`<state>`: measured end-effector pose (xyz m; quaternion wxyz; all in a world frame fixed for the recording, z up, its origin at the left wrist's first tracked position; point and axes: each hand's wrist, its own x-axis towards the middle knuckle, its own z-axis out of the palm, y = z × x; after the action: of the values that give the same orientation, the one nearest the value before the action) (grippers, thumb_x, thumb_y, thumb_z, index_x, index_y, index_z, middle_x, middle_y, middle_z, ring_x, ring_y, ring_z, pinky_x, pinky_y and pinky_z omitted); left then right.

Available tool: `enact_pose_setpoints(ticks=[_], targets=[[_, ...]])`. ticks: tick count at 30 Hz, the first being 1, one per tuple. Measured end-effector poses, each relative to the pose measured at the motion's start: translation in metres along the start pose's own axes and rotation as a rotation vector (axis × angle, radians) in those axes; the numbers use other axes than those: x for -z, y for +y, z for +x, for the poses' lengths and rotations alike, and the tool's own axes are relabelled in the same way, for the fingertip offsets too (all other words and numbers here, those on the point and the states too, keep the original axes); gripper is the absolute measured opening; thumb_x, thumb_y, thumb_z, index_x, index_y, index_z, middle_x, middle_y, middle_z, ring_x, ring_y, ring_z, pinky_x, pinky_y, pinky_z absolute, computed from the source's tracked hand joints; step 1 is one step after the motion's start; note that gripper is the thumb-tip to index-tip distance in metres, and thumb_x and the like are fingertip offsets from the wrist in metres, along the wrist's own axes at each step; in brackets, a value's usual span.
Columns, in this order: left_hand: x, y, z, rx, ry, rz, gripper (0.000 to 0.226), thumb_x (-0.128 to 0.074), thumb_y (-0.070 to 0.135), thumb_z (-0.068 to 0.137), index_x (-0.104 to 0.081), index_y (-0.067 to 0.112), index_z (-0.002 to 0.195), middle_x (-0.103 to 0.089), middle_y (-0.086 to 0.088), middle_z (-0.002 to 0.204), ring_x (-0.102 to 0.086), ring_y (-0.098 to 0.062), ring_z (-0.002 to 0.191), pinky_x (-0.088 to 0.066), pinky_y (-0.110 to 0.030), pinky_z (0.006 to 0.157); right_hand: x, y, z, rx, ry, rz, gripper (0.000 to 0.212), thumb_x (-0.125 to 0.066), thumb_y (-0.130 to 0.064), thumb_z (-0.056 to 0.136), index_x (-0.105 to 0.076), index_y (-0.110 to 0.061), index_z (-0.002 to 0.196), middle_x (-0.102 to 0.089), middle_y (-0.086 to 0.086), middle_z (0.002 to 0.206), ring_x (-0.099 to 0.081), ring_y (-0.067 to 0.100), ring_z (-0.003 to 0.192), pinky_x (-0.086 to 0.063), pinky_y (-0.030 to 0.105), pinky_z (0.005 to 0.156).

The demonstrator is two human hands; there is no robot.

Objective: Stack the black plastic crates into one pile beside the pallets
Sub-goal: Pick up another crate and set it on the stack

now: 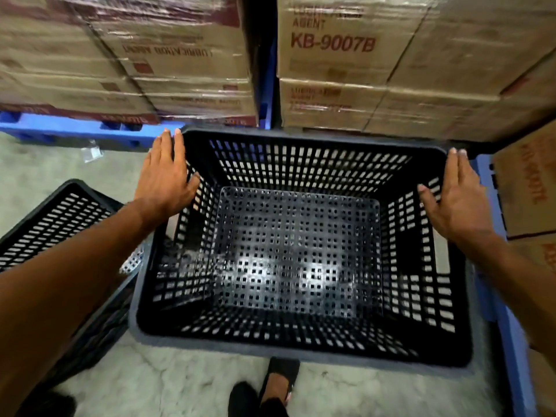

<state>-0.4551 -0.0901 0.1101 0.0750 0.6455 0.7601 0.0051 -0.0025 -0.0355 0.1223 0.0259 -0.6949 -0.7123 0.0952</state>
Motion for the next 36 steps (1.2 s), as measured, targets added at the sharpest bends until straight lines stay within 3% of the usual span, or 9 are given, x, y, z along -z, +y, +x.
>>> enact_pose_setpoints(ticks=[8, 17, 22, 25, 29, 36], targets=[[0.002, 0.006, 0.018, 0.060, 0.004, -0.028, 0.084, -0.056, 0.035, 0.086, -0.010, -0.001, 0.146, -0.020, -0.029, 0.152, -0.022, -0.041, 0.141, -0.025, -0.049, 0.116, 0.002, -0.008, 0.021, -0.022, 0.035, 0.003, 0.077, -0.048, -0.042, 0.091, -0.014, -0.004, 0.148, -0.022, 0.023, 0.154, -0.028, 0.039, 0.138, -0.028, 0.050, 0.109], [0.002, 0.009, 0.016, 0.095, 0.020, -0.058, 0.076, -0.042, 0.046, 0.092, -0.011, 0.005, 0.148, -0.021, -0.023, 0.155, -0.021, -0.036, 0.143, -0.023, -0.047, 0.116, 0.002, -0.011, 0.023, -0.022, 0.065, -0.060, 0.073, -0.051, -0.041, 0.089, -0.022, -0.003, 0.145, -0.031, 0.025, 0.148, -0.041, 0.045, 0.125, -0.039, 0.051, 0.098], [0.003, 0.008, 0.006, 0.083, 0.022, -0.076, 0.074, -0.041, 0.042, 0.094, -0.008, 0.002, 0.148, -0.015, -0.022, 0.157, -0.017, -0.035, 0.145, -0.018, -0.046, 0.118, 0.003, -0.006, 0.015, -0.045, 0.029, -0.099, 0.076, -0.049, -0.043, 0.089, -0.015, -0.011, 0.149, -0.029, 0.026, 0.149, -0.041, 0.048, 0.123, -0.040, 0.053, 0.096], [-0.001, 0.006, -0.035, 0.104, -0.016, -0.102, 0.072, -0.045, 0.035, 0.094, -0.014, -0.005, 0.145, -0.022, -0.029, 0.152, -0.024, -0.043, 0.140, -0.022, -0.049, 0.115, 0.003, -0.004, -0.022, -0.089, -0.047, -0.093, 0.076, -0.049, -0.041, 0.090, -0.011, -0.013, 0.150, -0.023, 0.025, 0.153, -0.038, 0.049, 0.125, -0.038, 0.054, 0.097], [-0.009, 0.001, -0.107, 0.120, -0.097, -0.112, 0.077, -0.034, 0.044, 0.090, -0.015, -0.007, 0.144, -0.028, -0.033, 0.148, -0.030, -0.046, 0.135, -0.028, -0.051, 0.112, -0.005, -0.003, -0.103, -0.153, -0.068, 0.019, 0.079, -0.050, -0.038, 0.091, -0.008, -0.008, 0.150, -0.014, 0.022, 0.156, -0.032, 0.046, 0.134, -0.039, 0.054, 0.098], [-0.005, 0.003, -0.212, 0.204, -0.176, -0.258, 0.078, -0.040, 0.044, 0.094, -0.003, 0.004, 0.149, -0.012, -0.026, 0.156, -0.013, -0.038, 0.145, -0.019, -0.050, 0.115, -0.013, -0.025, -0.230, -0.330, -0.035, 0.162, 0.073, -0.051, -0.032, 0.092, -0.017, 0.002, 0.147, -0.009, 0.025, 0.156, -0.016, 0.041, 0.143, -0.020, 0.049, 0.113]])
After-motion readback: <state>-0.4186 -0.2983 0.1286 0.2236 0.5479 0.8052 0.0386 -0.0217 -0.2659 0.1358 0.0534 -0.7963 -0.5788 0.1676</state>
